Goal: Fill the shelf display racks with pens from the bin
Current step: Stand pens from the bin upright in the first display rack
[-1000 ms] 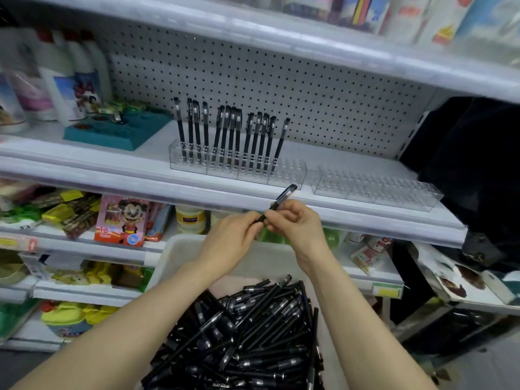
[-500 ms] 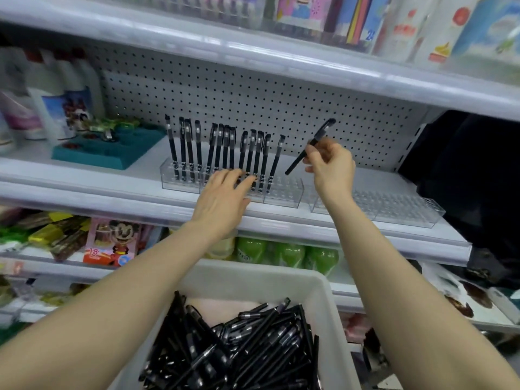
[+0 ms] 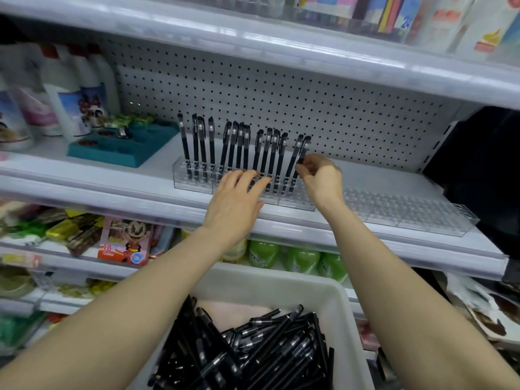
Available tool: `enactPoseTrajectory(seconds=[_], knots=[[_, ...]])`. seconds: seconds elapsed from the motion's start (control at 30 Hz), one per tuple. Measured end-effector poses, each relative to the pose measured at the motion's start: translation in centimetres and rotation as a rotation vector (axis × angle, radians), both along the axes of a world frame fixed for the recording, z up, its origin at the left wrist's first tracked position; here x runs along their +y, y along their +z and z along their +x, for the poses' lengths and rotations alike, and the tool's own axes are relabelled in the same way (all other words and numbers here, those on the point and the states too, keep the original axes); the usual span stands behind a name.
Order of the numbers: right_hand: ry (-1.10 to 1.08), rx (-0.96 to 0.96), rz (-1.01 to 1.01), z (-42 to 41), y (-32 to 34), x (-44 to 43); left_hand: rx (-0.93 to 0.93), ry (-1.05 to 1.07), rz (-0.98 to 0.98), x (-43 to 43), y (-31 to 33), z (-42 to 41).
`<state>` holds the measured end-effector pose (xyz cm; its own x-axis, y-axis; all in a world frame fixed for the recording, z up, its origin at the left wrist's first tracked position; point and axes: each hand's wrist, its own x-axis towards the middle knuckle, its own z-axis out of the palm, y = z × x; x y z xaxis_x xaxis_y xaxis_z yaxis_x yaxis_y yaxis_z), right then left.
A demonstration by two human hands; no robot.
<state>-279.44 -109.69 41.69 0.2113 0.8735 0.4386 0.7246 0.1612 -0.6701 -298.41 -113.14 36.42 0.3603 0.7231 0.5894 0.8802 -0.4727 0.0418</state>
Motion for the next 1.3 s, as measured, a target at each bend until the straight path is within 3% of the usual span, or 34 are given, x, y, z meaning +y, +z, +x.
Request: enactPoseTrajectory(seconds=[0.37, 0.67, 0.77, 1.0, 1.3], knots=[[-0.020, -0.004, -0.045, -0.2, 0.7, -1.3, -0.031, -0.044, -0.060, -0.7, 0.2, -0.5], [0.011, 0.027, 0.101, -1.8, -3.2, -9.7, -0.188, -0.144, -0.084, -7.2, -3.5, -2.3], [0.088, -0.015, 0.001, -2.6, -6.4, -12.7, -0.162, -0.132, -0.113, -8.6, -6.4, -2.9], [0.264, -0.313, -0.468, -3.2, -13.4, -16.6, -0.083, -0.054, -0.205, -9.4, -10.9, -3.5], [0.280, -0.648, -0.592, -4.0, -14.8, -17.1, -0.047, -0.037, -0.173, -9.7, -10.8, -3.3]])
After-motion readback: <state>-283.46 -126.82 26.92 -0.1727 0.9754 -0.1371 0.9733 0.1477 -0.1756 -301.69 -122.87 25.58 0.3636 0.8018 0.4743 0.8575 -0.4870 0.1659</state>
